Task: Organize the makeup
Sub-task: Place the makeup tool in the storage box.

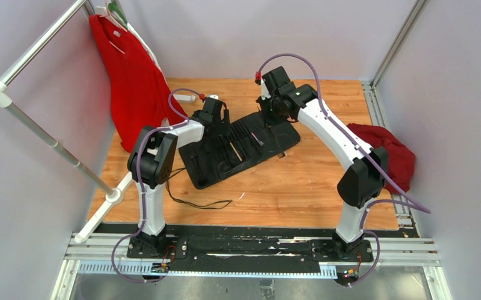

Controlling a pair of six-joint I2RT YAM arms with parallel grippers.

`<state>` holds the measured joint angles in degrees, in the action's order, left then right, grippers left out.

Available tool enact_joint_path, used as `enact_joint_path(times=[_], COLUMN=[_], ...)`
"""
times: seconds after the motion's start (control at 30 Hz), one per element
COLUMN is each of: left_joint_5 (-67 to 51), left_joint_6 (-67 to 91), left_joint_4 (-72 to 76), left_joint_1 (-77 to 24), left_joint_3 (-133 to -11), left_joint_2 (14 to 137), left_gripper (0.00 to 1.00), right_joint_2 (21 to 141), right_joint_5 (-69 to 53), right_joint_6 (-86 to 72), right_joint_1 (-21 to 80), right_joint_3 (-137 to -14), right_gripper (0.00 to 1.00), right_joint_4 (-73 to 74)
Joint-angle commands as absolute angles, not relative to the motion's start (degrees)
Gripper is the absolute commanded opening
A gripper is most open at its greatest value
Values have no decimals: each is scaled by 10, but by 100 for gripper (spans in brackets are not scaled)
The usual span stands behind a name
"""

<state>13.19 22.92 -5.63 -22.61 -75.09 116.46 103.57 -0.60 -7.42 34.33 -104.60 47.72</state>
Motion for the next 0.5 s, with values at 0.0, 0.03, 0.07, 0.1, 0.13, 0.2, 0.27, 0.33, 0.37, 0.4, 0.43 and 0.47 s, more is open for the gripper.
enact_joint_path(times=[0.0,0.03,0.07,0.1,0.13,0.2,0.27,0.33,0.37,0.4,0.43,0.47], left_joint_5=[87,86,86,86,86,86,86,86,86,87,86,86], left_joint_6=[246,246,246,246,246,246,246,246,246,246,246,246], left_joint_4=[-101,-101,-101,-100,-100,-99,-99,-99,-98,-99,-98,-98], left_joint_1=[-223,-224,-223,-224,-224,-224,-224,-224,-224,-224,-224,-224], left_joint_3=[-724,-724,-724,-724,-723,-723,-722,-722,-722,-722,-722,-722], left_joint_2=[1195,1195,1195,1195,1195,1195,1195,1195,1195,1194,1194,1194], left_gripper=[92,92,92,92,92,92,92,92,92,92,92,92], right_joint_2=[1081,1088,1095,1102,1108,1122,1132,1157,1164,1172,1180,1187], right_joint_5=[-67,-74,-81,-88,-94,-105,-115,-125,-132,-137,-142,-148], right_joint_6=[-58,-56,-56,-55,-54,-52,-51,-50,-49,-48,-48,-48], right_joint_1=[322,319,318,317,316,316,316,316,316,316,316,316], right_joint_3=[-1082,-1088,-1092,-1094,-1095,-1096,-1099,-1102,-1105,-1108,-1111,-1115], right_gripper=[1,1,1,1,1,1,1,1,1,1,1,1], right_joint_4=[572,577,581,583,584,586,586,586,587,587,587,588])
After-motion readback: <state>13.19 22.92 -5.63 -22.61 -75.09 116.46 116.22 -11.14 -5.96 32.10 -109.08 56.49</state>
